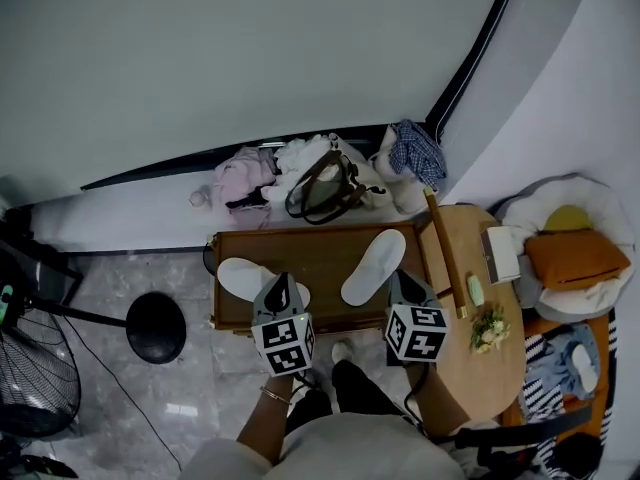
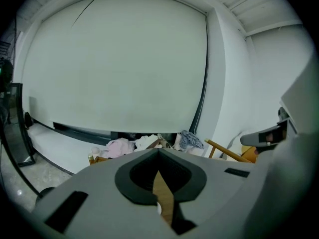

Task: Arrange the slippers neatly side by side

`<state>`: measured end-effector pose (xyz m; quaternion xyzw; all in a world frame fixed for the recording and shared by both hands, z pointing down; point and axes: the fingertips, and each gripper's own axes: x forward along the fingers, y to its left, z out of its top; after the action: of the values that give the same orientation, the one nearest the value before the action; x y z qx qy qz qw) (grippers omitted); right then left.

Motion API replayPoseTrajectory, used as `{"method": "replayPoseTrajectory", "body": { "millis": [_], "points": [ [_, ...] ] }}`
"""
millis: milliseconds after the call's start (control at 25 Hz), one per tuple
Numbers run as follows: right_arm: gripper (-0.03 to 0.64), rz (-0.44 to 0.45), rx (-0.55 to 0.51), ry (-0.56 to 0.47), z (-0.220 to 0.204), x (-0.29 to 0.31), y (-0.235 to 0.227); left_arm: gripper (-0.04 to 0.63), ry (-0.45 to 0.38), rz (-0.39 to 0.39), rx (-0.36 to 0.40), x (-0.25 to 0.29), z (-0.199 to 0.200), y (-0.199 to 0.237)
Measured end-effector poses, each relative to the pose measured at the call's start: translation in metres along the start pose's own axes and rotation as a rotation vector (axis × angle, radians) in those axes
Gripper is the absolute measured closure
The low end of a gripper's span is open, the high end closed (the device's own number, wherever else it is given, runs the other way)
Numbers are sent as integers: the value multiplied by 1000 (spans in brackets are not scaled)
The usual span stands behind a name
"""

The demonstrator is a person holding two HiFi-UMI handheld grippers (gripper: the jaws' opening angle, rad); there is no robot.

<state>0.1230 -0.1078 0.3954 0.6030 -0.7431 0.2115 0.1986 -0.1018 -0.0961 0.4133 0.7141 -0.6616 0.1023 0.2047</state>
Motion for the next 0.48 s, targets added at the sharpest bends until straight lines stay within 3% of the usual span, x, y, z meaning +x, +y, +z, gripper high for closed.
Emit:
{"method": "replayPoseTrajectory", "body": {
  "millis": [480],
  "points": [
    [583,-46,84,97,-58,1,-39,588,121,-57,53,20,-53,-38]
  ]
}}
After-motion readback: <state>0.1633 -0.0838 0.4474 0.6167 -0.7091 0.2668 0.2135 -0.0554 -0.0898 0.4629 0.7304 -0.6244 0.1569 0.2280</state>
